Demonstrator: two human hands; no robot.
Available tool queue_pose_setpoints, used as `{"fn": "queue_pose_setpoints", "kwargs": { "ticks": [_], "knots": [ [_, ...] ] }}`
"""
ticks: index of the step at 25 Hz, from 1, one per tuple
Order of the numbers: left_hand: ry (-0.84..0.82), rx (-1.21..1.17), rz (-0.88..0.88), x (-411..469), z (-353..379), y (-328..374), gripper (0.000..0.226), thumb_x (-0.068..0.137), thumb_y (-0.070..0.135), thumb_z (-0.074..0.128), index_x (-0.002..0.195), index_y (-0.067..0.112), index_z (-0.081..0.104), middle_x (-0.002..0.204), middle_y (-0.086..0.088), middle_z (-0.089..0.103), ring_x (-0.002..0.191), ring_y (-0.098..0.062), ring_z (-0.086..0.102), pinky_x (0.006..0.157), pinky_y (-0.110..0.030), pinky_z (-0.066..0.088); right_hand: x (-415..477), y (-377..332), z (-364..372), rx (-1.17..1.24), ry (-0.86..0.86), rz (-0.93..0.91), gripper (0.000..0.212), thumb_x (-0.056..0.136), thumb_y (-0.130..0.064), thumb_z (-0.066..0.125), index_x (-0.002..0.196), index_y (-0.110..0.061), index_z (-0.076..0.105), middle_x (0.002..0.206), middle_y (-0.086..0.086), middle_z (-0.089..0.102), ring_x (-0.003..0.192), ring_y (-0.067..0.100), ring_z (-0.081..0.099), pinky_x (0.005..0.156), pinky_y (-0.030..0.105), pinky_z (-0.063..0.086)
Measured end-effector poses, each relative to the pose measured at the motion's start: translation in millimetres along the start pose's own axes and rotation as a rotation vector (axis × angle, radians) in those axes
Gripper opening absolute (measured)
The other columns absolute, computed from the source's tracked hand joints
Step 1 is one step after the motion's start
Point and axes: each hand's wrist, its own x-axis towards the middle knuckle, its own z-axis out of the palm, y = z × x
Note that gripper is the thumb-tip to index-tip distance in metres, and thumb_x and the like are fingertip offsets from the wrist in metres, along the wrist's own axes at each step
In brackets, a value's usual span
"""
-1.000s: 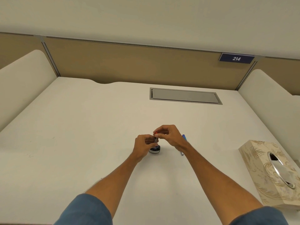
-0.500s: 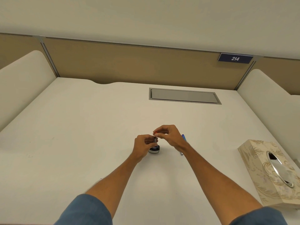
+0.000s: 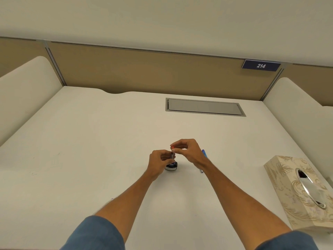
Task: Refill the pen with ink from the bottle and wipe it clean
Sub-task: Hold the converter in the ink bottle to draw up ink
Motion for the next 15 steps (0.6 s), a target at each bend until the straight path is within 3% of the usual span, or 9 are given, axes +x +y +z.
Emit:
{"fn": "queue_pose_setpoints", "kwargs": {
  "ticks": [9, 15],
  "knots": [
    [0.003, -0.010, 0.002, -0.1, -0.4, 0.2, 0.024, 0.074, -0.008, 0.074, 0.095, 0.003, 0.073, 0.088, -0.012, 0.076, 0.077, -0.015, 0.074, 0.071, -0.018, 0.056, 2.3, -1.4, 2.2, -0.042, 0.033, -0.032, 0.010, 0.076, -0.009, 0.078, 0.084, -0.010, 0.072, 0.084, 0.006, 0.074, 0.080, 0.019, 0.070, 0.080, 0.027, 0.057],
    [0.006, -0.012, 0.011, -0.3, -0.5, -0.5, 0.023, 0.074, -0.007, 0.074, 0.095, 0.002, 0.074, 0.088, -0.011, 0.076, 0.075, -0.012, 0.073, 0.069, -0.016, 0.055, 1.0, 0.0, 2.2, -0.018, -0.028, -0.010, 0.014, 0.079, -0.010, 0.076, 0.093, -0.007, 0.075, 0.089, 0.007, 0.076, 0.087, 0.019, 0.071, 0.084, 0.029, 0.057]
  ]
}}
